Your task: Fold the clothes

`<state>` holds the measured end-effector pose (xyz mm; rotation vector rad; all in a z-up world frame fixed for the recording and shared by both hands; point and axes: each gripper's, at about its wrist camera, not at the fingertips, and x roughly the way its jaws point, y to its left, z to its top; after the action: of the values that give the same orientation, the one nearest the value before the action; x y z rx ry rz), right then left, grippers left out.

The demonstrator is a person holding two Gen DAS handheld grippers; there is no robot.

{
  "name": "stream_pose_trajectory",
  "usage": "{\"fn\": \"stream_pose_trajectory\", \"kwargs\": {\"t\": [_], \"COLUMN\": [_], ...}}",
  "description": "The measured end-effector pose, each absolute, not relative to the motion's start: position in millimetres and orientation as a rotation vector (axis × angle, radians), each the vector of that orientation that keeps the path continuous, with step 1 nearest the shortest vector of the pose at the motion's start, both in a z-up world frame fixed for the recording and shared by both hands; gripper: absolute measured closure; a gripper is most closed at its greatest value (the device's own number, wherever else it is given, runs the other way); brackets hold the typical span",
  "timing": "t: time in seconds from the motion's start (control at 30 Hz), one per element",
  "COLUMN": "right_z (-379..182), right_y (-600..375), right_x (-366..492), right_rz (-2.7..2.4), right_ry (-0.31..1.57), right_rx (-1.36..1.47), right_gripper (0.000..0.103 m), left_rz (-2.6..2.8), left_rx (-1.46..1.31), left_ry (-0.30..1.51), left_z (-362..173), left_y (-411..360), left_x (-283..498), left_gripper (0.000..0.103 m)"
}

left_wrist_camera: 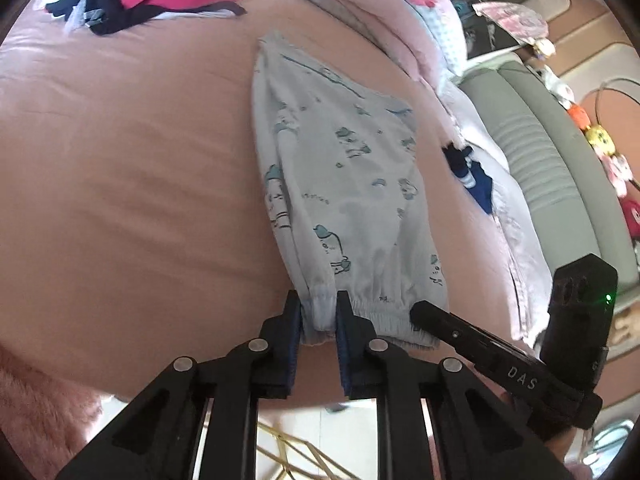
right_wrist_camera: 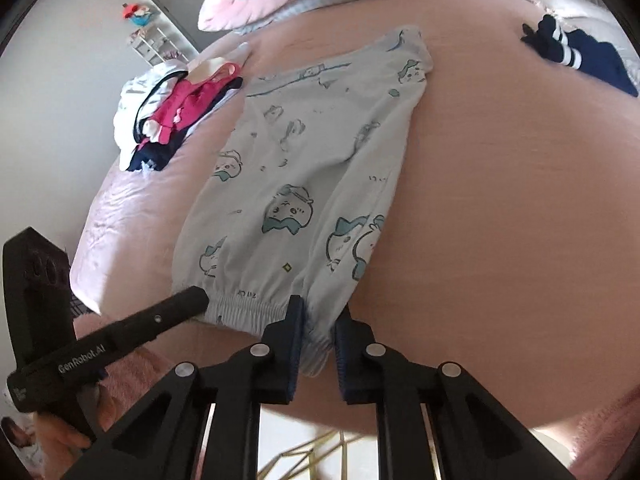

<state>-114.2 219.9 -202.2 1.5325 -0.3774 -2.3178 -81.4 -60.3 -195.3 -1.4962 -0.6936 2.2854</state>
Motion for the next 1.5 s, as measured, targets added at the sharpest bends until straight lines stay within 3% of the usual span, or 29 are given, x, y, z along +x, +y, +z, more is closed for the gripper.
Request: {"fn": "stream_pose_trajectory", "kwargs": {"t": [0.17,0.3,0.37,0.5,0.6,0.8,0.93,1.1,1.2,1.37,1.5], "right_z": [-213,-211,-186,-153,-163,-177,-188,-200,-201,-196,-176], "right_y": [229,245,253,252,230,236,235,238,235,245,238], "right_x": [-101,-101,-97,-115,-151,-175,-185,-187,-183,-180,-165], "right_rz": [-2.265,-2.235,-2.364,-2.610,-2.561,-2.521,-2.515,-2.527,-2.572,-2.605,-2.609], "right_ry": [-0.355,-0.443,-0.409,-0.340,-0.222,-0.212,-0.223,-0.220,-0.095,-0.104,-0.104], "right_rx": [1.612,1.674,1.591,1.392,1.494,1.537,1.567,1.604,1.602,1.635,1.524], "right_gripper": [0.086,0.080,0.080,0.069,0.069,0.069,0.069,0.069,0.069,0.069,0.068], "left_rz": [2.199,2.316,2.432,2.507,2.470,2.372,2.363,2.485,2.559,2.496,2.570], "left_rx": [-1.639,-1.562,-1.438,-1.370,-1.446,-1.416,-1.415,-1.391,-1.430,-1.541,-1.317], "left_ry": [-0.619,-0.612,-0.539,-0.412,-0.424,-0.526,-0.493,-0.457,-0.413,-0.520,-0.422], "left_z": [-211,-185,-167,-171,-192,-205,-212,-199,-201,-208,-175], "left_y": [-53,-71,-75,-77,-82,-81,-80,-85,-96,-109,-95], "left_x": [-74,-80,-88,-128,-157,-164,-159,-150,-145,-149,-139], "left_gripper": [0.083,0.080,0.080,0.080,0.080,0.080,0.101,0.102,0.102,0.099,0.099]}}
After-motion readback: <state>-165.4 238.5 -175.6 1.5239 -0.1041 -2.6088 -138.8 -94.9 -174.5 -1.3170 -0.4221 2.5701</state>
